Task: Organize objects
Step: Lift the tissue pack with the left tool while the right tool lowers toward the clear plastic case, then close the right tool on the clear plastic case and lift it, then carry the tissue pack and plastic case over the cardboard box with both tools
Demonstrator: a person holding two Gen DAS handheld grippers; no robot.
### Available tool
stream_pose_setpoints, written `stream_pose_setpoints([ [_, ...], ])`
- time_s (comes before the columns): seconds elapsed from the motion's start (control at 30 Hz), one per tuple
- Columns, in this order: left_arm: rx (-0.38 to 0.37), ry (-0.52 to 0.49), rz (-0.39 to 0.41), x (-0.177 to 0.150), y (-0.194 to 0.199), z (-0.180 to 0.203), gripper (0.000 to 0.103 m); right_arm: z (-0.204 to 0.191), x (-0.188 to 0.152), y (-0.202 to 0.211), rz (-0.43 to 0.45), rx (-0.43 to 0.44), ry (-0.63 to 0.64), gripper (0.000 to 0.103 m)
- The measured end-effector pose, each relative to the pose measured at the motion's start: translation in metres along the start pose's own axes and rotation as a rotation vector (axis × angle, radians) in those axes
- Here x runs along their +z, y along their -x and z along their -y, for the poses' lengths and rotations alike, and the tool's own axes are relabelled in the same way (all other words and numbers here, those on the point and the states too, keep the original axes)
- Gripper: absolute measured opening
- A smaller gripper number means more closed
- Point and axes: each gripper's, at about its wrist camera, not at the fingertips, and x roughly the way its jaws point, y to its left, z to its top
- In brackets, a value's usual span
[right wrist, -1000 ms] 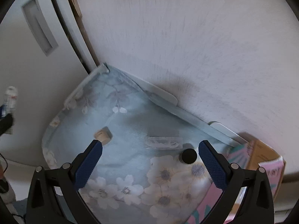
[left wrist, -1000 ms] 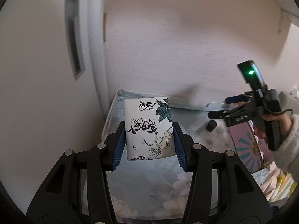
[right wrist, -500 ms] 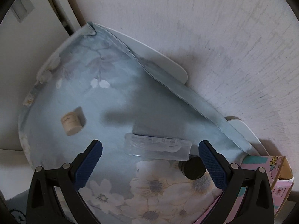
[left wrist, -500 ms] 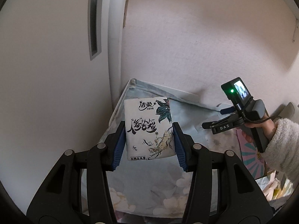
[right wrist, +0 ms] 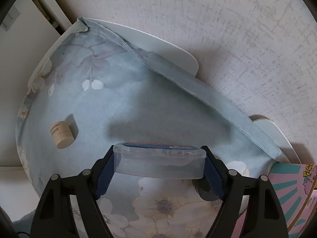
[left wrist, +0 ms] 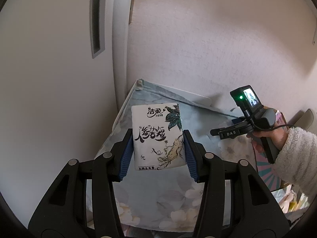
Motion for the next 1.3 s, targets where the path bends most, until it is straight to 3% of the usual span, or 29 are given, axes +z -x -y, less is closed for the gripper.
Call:
stream_pose_setpoints([
  [0.27,-0.017,-0.018,0.004,0.007,-0.003,0.003,0.044,0.003,-0.001,0.005,0.026,-0.012,0.002,0.077],
  [0.47,-0.038,-0.052,0.025,0.017,0.000,0.007,0.044,0.005,-0.002,0.035,0.092,-0.018,-0.025,0.077],
  [0.8,-0.117,-0.130,0.050,0.033,0.005,0.025,0.044,-0.024,-0.018,0.126,0.271,-0.033,-0.082,0.077],
  [1.17,-0.217,-0.225,0.065,0.036,0.011,0.048,0.044,-0.054,-0.082,0.244,0.528,-0.076,-0.217,0.077],
  [1.3,-0.263,-0.257,0.063,0.036,0.015,0.056,0.044,-0.071,-0.101,0.261,0.588,-0.127,-0.236,0.077],
])
